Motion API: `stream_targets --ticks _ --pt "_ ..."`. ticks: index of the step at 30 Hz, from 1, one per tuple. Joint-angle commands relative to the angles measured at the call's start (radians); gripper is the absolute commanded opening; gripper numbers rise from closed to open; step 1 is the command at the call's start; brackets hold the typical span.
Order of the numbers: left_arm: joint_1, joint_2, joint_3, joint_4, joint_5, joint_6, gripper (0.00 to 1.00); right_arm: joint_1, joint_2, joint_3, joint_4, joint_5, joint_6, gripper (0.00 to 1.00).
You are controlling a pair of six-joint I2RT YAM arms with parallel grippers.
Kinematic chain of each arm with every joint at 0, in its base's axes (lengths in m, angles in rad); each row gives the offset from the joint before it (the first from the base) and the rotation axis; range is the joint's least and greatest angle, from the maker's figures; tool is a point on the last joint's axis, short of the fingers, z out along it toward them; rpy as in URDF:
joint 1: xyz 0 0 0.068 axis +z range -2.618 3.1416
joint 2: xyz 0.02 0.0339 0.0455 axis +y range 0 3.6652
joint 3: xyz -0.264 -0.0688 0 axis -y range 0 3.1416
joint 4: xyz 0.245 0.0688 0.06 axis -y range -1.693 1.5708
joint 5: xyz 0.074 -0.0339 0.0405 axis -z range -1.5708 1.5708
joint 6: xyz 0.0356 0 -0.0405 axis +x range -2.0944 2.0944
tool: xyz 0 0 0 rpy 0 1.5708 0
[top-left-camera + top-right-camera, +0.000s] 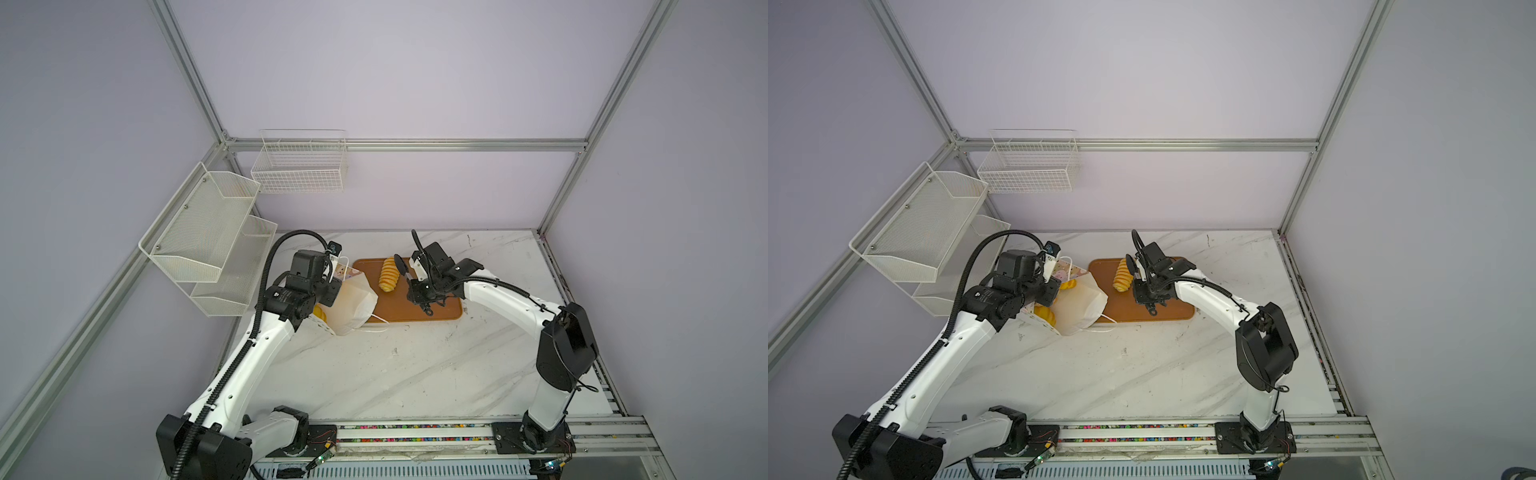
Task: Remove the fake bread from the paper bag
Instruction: 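Move the tongs back toward the bag held by the left gripper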
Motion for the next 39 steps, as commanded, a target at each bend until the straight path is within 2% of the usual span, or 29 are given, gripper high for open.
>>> stream_targets --ticks 1,7,11,14,21,27,32,39 --pt "0.007 -0.037 0.096 0.031 0.033 0.038 0.0 0.062 -0.102 -0.018 -0.03 0.04 0.022 0.12" --pt "0.007 -0.042 0.098 0.028 0.051 0.055 0.0 0.213 -0.212 -0.061 -0.056 0.089 0.085 0.14" --pt "0.007 -0.037 0.1 0.026 0.077 0.049 0.0 0.329 -0.215 -0.056 -0.094 0.148 0.109 0.15" --pt "0.007 -0.038 0.1 0.026 0.085 0.041 0.0 0.379 -0.191 -0.041 -0.107 0.146 0.137 0.17" --pt "0.007 -0.058 0.09 0.048 0.107 -0.007 0.0 0.39 -0.121 -0.049 0.073 -0.034 0.33 0.17" --pt "0.007 -0.089 0.054 0.081 0.127 -0.033 0.0 0.388 0.0 0.021 0.118 -0.174 0.373 0.22" --pt "0.007 -0.132 -0.005 0.126 0.132 -0.045 0.0 0.386 0.057 0.055 0.161 -0.203 0.435 0.22" --pt "0.007 -0.194 -0.103 0.208 0.15 -0.033 0.0 0.384 0.059 0.06 0.216 -0.19 0.506 0.22"
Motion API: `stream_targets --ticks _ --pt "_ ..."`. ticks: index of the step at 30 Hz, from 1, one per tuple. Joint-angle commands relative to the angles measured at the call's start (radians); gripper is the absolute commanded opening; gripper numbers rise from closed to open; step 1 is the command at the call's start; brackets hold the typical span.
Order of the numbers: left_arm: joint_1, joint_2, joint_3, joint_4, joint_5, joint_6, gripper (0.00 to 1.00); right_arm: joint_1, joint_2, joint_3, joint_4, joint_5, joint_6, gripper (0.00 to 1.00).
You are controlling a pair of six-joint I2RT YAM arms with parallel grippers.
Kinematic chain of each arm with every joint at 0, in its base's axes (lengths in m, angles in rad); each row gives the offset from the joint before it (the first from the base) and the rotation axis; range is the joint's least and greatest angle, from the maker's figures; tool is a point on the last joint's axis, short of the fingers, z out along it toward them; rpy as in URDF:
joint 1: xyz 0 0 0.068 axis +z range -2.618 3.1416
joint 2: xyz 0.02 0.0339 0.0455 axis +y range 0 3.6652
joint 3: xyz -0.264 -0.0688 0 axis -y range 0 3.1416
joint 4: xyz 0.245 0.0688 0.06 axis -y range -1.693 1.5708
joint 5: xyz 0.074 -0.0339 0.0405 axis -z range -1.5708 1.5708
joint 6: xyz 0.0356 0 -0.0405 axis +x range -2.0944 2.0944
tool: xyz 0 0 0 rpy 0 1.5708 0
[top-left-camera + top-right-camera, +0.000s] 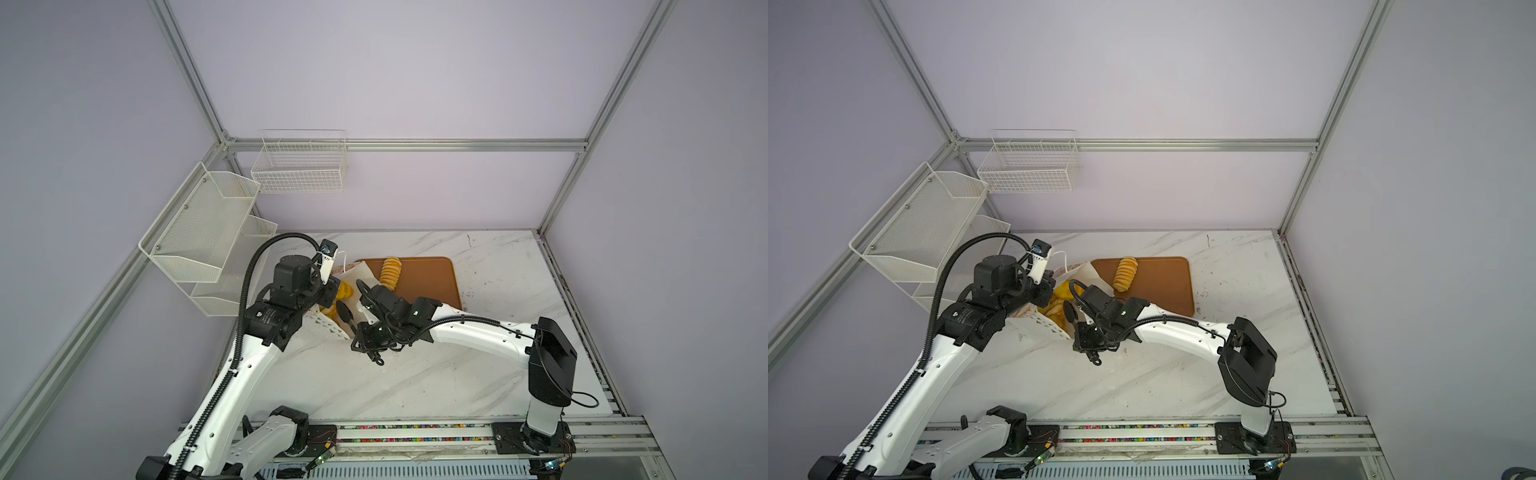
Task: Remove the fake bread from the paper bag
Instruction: 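Move the tongs back toward the bag held by the left gripper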
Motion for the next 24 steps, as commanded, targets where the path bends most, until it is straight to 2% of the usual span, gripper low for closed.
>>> stream_targets --ticks 1,5,9,13,17,20,24 --pt "0.007 -0.034 -0.061 0.114 0.023 -0.013 0.0 -0.005 -0.02 0.036 0.058 0.0 0.054 0.22" --pt "0.007 -0.045 -0.086 0.143 0.016 0.01 0.0 -0.006 -0.03 0.021 0.056 0.02 0.053 0.22" --pt "0.007 -0.029 -0.061 0.149 -0.007 0.051 0.0 -0.006 -0.007 -0.022 0.159 -0.001 0.085 0.21" --pt "0.007 -0.009 -0.014 0.146 -0.069 0.15 0.0 -0.005 0.041 -0.008 0.24 -0.009 0.081 0.21" --pt "0.007 0.014 0.007 0.146 -0.105 0.237 0.0 -0.005 0.102 0.064 0.249 0.026 0.025 0.21" --pt "0.005 0.016 -0.027 0.164 -0.112 0.248 0.0 -0.008 0.133 0.071 0.264 0.042 0.0 0.21" --pt "0.001 -0.013 -0.116 0.176 -0.068 0.267 0.0 -0.014 0.125 0.018 0.286 0.048 -0.012 0.21"
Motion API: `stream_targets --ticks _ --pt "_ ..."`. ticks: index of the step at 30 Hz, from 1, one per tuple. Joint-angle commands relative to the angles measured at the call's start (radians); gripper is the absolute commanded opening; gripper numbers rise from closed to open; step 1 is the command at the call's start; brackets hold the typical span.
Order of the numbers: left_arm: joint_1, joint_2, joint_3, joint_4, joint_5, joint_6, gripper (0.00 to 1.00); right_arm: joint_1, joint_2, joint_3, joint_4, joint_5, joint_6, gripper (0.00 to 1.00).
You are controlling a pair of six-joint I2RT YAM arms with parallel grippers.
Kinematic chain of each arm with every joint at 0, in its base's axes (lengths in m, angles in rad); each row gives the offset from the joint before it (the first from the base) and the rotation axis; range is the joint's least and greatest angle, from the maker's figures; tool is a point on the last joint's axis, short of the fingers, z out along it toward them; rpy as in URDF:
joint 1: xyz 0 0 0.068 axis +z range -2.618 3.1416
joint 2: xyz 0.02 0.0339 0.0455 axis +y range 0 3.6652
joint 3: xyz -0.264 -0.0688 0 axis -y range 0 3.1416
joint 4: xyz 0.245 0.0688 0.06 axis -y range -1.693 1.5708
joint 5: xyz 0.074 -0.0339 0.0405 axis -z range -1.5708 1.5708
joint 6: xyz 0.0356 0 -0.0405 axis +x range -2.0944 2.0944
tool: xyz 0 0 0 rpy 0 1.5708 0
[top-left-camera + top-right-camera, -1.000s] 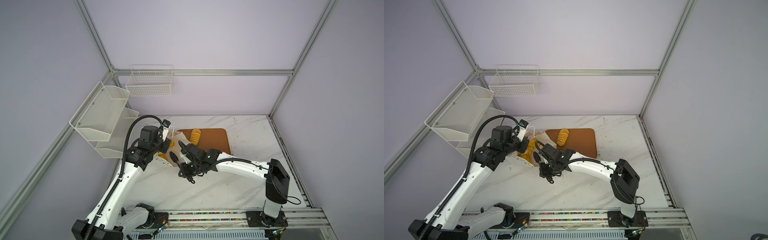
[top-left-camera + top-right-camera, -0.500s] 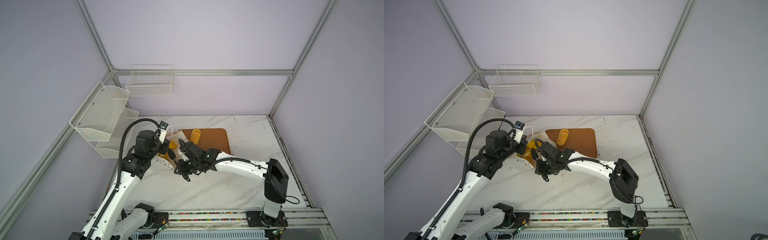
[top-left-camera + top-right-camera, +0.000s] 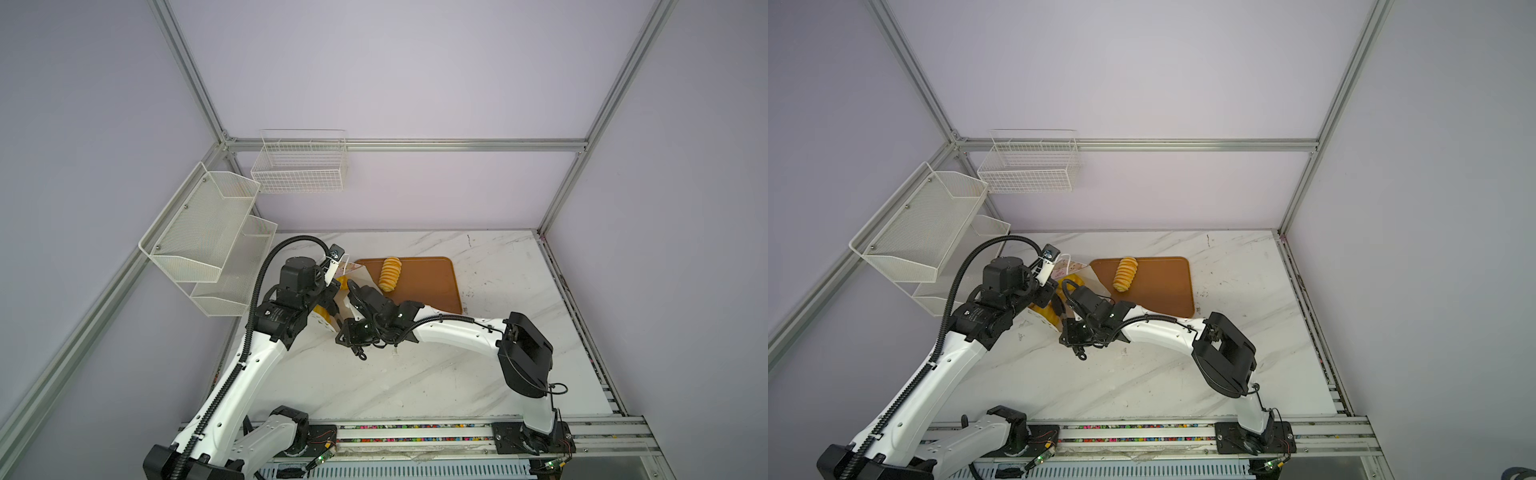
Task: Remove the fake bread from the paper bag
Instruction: 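Move the tongs back toward the bag held by the left gripper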
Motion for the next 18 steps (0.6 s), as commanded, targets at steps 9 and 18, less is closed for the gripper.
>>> stream_targets --ticks 9,18 --pt "-0.028 -0.126 -0.194 0.144 0.016 -0.017 0.0 -0.017 -0.087 -0.089 0.077 0.051 0.003 0.22" --pt "-0.046 -0.171 -0.21 0.161 -0.009 -0.03 0.0 -0.034 -0.126 -0.096 0.116 0.018 0.071 0.22"
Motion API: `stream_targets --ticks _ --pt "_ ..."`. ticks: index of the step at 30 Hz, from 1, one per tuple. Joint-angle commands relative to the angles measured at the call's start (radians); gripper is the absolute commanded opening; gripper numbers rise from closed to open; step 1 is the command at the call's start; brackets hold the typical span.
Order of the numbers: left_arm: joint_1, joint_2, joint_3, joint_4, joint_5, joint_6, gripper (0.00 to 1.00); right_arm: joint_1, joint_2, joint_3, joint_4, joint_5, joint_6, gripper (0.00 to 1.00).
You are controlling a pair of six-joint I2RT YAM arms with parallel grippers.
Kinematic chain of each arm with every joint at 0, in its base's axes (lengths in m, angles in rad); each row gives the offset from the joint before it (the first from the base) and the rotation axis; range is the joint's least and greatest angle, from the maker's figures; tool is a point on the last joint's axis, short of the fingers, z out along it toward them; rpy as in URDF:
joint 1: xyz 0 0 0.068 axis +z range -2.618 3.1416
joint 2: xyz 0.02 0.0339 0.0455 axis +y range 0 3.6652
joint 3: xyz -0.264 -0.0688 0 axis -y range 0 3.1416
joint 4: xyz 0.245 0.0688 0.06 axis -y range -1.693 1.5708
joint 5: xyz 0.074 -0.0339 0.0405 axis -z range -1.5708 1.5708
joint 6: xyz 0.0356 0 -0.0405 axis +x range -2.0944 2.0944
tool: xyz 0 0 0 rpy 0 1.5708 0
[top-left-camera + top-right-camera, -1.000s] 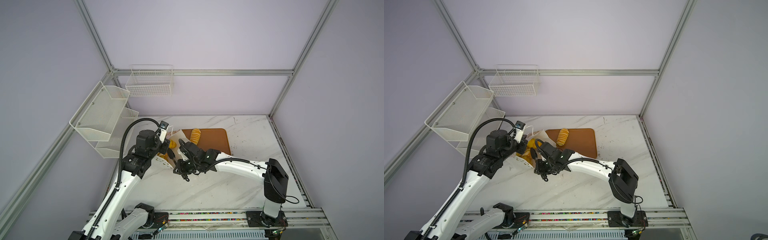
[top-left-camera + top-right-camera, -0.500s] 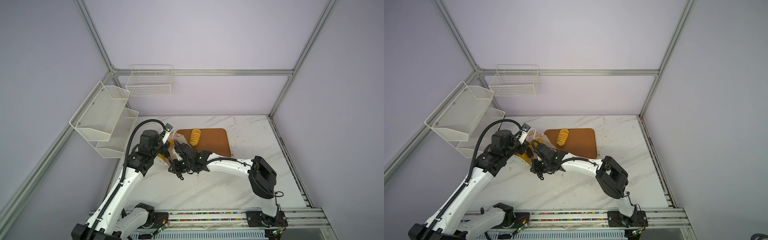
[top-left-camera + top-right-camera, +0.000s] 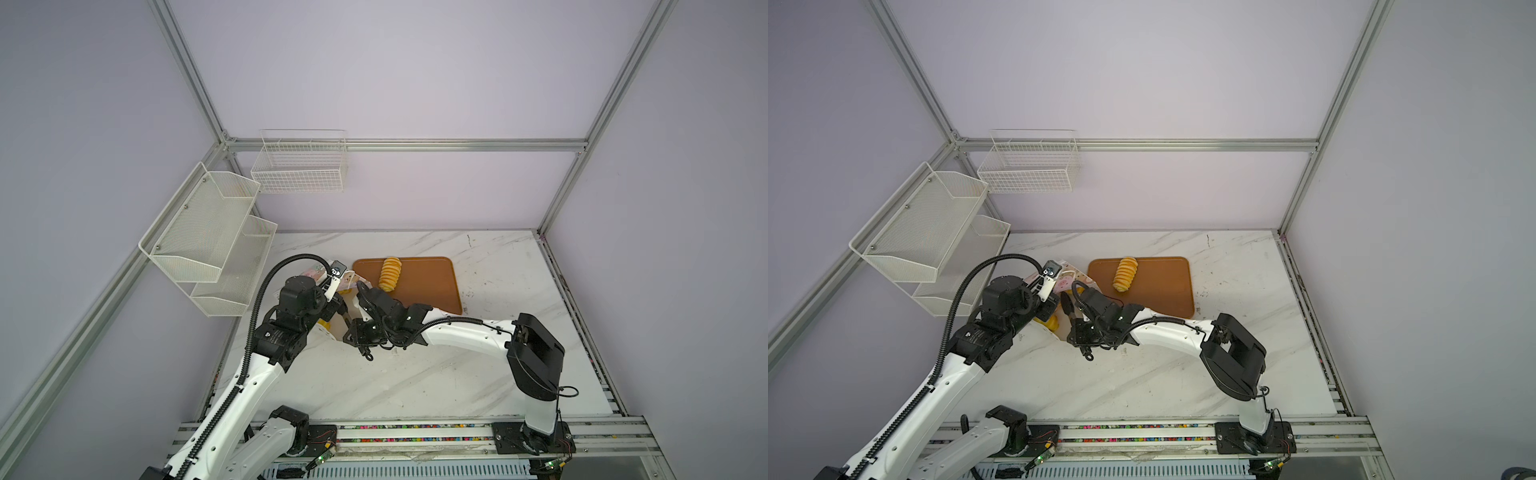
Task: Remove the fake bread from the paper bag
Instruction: 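Move the tongs back toward the bag held by the left gripper, then insert the open tongs into the bag mouth with the right gripper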
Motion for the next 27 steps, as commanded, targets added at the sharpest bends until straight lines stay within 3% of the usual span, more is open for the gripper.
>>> stream_targets --ticks 1,12,20,27 --pt "-0.009 -0.042 -0.041 0.066 -0.019 -0.016 0.0 -0.023 -0.052 0.014 0.053 -0.011 0.041 0.22" --pt "-0.041 -0.077 -0.057 0.098 -0.026 -0.013 0.0 -0.067 -0.005 0.031 0.15 -0.108 0.164 0.23" --pt "-0.051 -0.082 -0.053 0.102 -0.031 -0.006 0.0 -0.074 0.015 0.053 0.135 -0.123 0.2 0.34" --pt "-0.051 -0.072 -0.016 0.074 -0.004 -0.019 0.0 -0.074 0.018 0.164 -0.158 0.051 -0.022 0.38"
